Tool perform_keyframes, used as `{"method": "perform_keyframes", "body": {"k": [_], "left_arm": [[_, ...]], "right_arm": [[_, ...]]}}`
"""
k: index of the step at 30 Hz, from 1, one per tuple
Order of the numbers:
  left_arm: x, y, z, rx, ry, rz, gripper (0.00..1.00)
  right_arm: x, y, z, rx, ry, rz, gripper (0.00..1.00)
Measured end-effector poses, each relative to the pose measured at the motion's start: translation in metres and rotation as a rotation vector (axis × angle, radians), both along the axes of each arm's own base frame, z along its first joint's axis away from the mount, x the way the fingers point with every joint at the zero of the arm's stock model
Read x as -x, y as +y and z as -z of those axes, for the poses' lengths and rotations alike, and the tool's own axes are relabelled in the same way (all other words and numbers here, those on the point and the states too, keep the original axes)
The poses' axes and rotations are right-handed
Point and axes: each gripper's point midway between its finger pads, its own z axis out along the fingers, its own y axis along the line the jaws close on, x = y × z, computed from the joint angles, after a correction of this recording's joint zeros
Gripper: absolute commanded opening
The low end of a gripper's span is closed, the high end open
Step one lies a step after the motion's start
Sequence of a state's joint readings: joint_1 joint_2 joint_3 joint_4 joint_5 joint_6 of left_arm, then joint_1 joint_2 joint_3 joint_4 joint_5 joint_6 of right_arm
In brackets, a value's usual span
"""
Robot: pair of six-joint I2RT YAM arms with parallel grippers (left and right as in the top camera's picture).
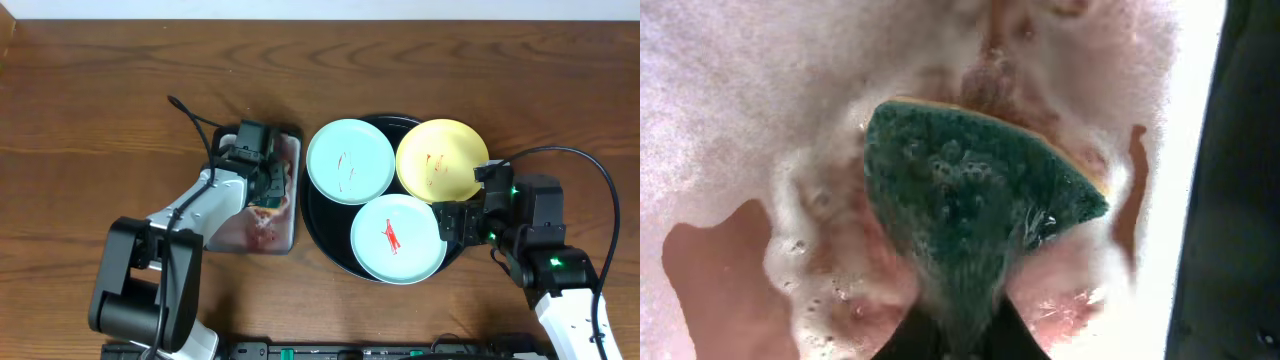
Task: Clean dirty plates on tray and stack at the side
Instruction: 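Reach the left gripper into the sink tray and grasp the green sponge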
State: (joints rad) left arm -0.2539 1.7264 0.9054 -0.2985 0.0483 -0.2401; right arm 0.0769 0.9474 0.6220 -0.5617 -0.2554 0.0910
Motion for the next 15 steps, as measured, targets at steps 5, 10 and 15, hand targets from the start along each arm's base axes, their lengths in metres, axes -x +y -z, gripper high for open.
{"method": "perform_keyframes", "body": {"k": [5, 10, 15], "left_arm": [[0.003, 0.001, -0.006, -0.001, 0.000, -0.001, 0.07], [0.004, 0.002, -0.033, 0.014, -0.047, -0.012, 0.07], [0.012, 0.004, -0.048, 0.029, -0.053, -0.044, 0.07]], "right_arm": [[0.000, 0.000, 0.000, 0.000, 0.000, 0.000, 0.99], [0.000, 0.000, 0.000, 0.000, 0.000, 0.000, 0.99], [0.000, 0.000, 0.000, 0.000, 0.000, 0.000, 0.99]]}}
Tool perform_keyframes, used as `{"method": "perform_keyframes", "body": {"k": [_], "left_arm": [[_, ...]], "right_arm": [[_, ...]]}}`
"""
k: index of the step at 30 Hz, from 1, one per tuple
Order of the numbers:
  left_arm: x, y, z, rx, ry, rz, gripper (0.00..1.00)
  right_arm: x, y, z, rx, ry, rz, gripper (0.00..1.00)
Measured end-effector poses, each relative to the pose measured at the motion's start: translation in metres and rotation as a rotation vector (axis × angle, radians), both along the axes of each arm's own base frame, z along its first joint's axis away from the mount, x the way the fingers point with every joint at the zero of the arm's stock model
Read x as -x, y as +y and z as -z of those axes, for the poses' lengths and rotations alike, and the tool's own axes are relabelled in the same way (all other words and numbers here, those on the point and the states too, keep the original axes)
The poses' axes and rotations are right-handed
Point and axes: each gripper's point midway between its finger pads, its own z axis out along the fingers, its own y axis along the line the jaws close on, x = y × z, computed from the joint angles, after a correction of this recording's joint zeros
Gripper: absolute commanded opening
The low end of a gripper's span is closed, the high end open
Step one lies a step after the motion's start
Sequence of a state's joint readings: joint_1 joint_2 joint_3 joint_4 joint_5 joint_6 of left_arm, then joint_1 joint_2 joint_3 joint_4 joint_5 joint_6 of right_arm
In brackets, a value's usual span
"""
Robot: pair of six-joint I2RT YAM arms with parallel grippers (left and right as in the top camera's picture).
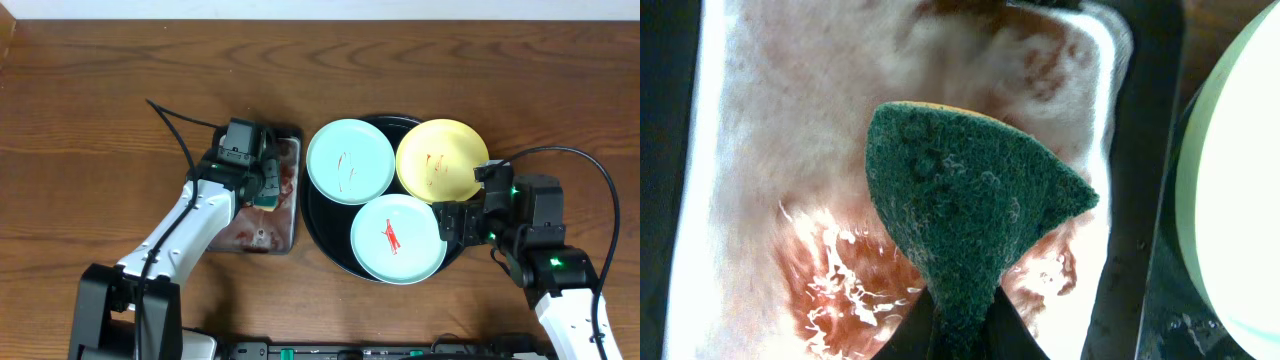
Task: Clean dirty plates on tray and stack at the side
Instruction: 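Reach the left gripper into the sink tray and grasp the green sponge, then lift the sponge with the left gripper and move it toward the plates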
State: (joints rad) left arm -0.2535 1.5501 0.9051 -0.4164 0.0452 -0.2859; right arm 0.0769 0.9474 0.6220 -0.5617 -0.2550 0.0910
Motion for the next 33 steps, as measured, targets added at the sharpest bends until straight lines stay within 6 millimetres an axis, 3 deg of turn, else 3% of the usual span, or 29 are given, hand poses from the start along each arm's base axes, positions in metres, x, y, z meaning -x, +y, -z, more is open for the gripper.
{"method": "perform_keyframes", "body": {"k": [5, 11, 14, 19, 23, 33], "left_arm": [[0.004, 0.001, 0.002, 0.003, 0.018, -0.016, 0.07], [-0.006, -0.001, -0.005, 0.025, -0.027, -0.037, 0.07], [-0.009, 0.001, -0.016, 0.071, -0.054, -0.093, 0.07], [-0.024, 0.015, -0.056, 0.272, -0.148, -0.189, 0.07], [-0.032, 0.013, -0.075, 0.433, -0.186, -0.122, 0.07], [-0.025, 0.018, -0.103, 0.663, -0.227, 0.040, 0.07]], "right_arm": [[0.000, 0.000, 0.000, 0.000, 0.000, 0.000, 0.99], [0.000, 0.000, 0.000, 0.000, 0.000, 0.000, 0.99], [0.000, 0.000, 0.000, 0.000, 0.001, 0.000, 0.99], [0.000, 0.000, 0.000, 0.000, 0.002, 0.000, 0.99], [0.000, 0.000, 0.000, 0.000, 0.002, 0.000, 0.99], [0.000, 0.000, 0.000, 0.000, 0.002, 0.000, 0.99]]}}
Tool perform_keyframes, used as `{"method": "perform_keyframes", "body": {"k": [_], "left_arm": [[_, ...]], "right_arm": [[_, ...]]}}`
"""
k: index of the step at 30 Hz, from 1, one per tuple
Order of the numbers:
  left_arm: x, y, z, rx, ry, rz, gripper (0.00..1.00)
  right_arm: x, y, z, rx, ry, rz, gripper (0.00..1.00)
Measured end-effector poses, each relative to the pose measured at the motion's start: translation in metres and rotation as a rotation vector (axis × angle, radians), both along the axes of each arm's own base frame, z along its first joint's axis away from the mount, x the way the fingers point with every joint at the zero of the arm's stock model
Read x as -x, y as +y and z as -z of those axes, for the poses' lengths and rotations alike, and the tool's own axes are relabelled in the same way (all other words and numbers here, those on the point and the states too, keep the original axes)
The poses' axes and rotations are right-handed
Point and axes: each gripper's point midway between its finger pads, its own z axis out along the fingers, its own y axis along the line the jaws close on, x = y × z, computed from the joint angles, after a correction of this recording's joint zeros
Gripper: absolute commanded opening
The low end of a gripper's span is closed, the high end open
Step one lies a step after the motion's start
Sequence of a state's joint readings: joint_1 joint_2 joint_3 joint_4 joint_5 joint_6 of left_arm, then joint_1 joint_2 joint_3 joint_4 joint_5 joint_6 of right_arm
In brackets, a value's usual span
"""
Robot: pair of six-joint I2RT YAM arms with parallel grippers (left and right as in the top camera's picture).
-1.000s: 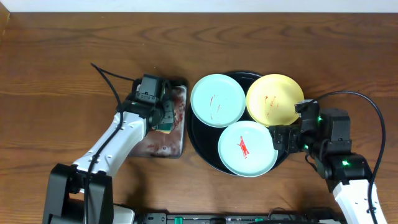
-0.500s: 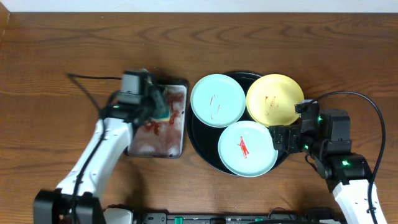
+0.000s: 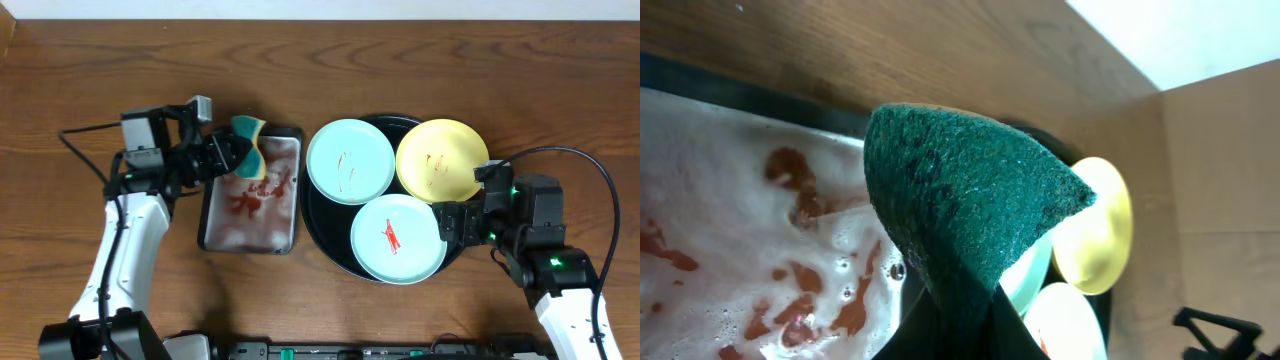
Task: Clean dirty plates on tray and stack at the side
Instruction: 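Lift the sponge with the left gripper and move it toward the plates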
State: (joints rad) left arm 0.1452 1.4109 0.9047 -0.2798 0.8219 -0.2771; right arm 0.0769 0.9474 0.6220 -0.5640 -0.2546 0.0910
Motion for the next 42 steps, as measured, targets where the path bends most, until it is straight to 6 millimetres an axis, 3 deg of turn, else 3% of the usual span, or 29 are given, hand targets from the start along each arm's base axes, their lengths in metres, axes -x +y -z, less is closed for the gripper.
{"method": "perform_keyframes", "body": {"k": [16, 25, 42], "left_arm": [[0.003, 0.002, -0.009, 0.058, -0.024, 0.030, 0.07], [-0.015, -0.002, -0.036, 0.034, -0.240, 0.102, 0.07], [-0.015, -0.003, -0.039, 0.040, -0.257, 0.115, 0.07]], "right_arm": [[0.000, 0.000, 0.000, 0.000, 0.000, 0.000, 0.99], [0.000, -0.001, 0.000, 0.006, -0.001, 0.005, 0.99], [-0.001, -0.002, 0.000, 0.009, -0.001, 0.008, 0.99]]}}
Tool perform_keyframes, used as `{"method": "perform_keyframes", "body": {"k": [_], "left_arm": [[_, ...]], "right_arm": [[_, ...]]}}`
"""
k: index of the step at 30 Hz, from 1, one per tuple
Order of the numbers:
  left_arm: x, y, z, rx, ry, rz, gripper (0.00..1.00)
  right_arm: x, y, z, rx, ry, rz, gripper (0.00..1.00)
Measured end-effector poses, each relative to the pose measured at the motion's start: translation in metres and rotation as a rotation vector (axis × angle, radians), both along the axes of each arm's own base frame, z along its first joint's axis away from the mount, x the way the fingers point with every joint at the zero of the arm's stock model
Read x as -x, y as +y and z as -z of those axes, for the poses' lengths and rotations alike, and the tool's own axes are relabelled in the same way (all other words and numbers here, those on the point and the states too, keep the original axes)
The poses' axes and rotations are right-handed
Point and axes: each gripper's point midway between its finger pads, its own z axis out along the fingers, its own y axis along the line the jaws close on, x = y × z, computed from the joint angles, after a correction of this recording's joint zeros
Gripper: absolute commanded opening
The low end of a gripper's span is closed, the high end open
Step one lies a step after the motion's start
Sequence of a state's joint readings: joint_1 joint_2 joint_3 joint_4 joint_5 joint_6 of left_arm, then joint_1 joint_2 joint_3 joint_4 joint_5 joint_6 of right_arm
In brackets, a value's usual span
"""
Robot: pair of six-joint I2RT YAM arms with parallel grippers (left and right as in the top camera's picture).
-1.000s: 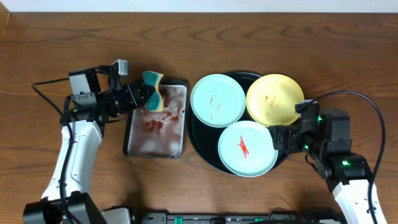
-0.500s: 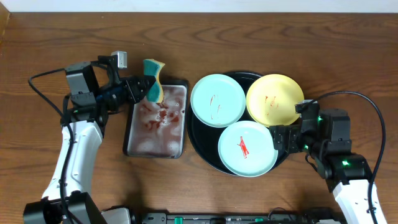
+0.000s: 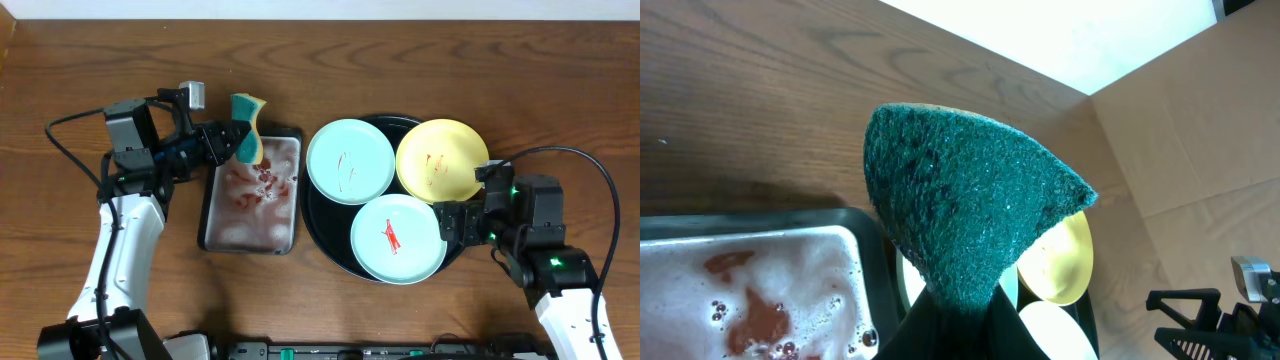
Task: Clean dirty plates on tray and stack at the side
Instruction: 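Lift the sponge with the left gripper and move it toward the plates, then scrub the front pale green plate with the sponge in the left gripper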
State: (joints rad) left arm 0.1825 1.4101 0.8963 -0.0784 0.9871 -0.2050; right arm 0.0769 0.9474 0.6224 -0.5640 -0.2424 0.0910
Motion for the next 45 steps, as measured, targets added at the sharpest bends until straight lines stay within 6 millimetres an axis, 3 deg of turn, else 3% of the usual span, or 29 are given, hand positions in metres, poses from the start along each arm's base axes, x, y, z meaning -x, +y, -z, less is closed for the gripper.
{"method": "perform_keyframes", "body": {"k": [3, 6, 11, 15, 24, 27, 30, 32, 36, 41, 45], "left_arm": [[0.003, 0.001, 0.006, -0.002, 0.034, -0.010, 0.08], [0.011, 0.006, 0.029, -0.045, 0.154, -0.064, 0.07], [0.038, 0.004, 0.081, -0.263, 0.381, -0.148, 0.07], [0.052, -0.005, 0.103, -0.455, 0.436, -0.159, 0.07], [0.071, -0.021, 0.117, -0.666, 0.449, -0.143, 0.07], [0.084, -0.025, 0.120, -0.702, 0.484, -0.116, 0.07], [0.086, -0.033, 0.111, -0.722, 0.484, -0.093, 0.07], [0.078, -0.048, 0.096, -0.712, 0.433, -0.076, 0.07], [0.071, -0.090, 0.074, -0.649, 0.339, -0.034, 0.07], [0.080, -0.151, 0.071, -0.537, 0.307, 0.044, 0.08], [0.092, -0.208, 0.082, -0.445, 0.316, 0.120, 0.08]], "right_arm": [[0.000, 0.000, 0.001, 0.001, 0.003, 0.000, 0.99], [0.002, 0.000, 0.006, 0.002, 0.031, 0.000, 0.98], [0.005, 0.000, 0.029, 0.007, 0.128, -0.003, 0.85], [0.007, 0.002, 0.050, 0.002, 0.212, -0.007, 0.77], [0.013, 0.006, 0.086, -0.011, 0.355, -0.018, 0.55], [0.013, 0.007, 0.095, -0.016, 0.384, -0.018, 0.37], [0.013, 0.009, 0.100, -0.024, 0.402, -0.022, 0.15], [0.014, 0.010, 0.103, -0.031, 0.415, -0.026, 0.03], [0.015, 0.012, 0.104, -0.038, 0.420, -0.033, 0.01], [0.015, 0.012, 0.104, -0.041, 0.420, -0.034, 0.01], [0.015, 0.012, 0.103, -0.042, 0.420, -0.035, 0.01]]}}
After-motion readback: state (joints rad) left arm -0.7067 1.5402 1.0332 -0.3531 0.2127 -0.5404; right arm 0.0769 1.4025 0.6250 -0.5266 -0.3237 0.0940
